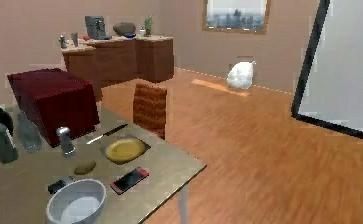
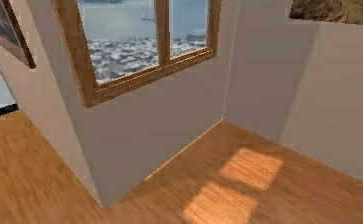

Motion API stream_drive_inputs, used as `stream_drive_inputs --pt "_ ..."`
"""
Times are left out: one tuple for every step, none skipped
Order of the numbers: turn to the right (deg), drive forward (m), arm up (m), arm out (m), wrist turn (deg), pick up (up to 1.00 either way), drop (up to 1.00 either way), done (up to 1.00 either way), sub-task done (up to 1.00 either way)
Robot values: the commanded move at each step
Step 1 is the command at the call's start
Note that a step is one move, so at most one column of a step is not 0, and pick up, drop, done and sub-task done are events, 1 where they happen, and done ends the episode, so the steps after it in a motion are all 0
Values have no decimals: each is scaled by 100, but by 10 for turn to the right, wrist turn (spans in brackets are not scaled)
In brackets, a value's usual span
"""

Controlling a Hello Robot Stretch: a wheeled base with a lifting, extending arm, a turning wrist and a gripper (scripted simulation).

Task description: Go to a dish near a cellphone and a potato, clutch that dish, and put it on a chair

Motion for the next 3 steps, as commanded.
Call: stream_drive_inputs --pt "150 0 0 0 0 0 0 0 0" --pt "0 30 0 0 0 0 0 0 0" --pt "-450 0 0 0 0 0 0 0 0"
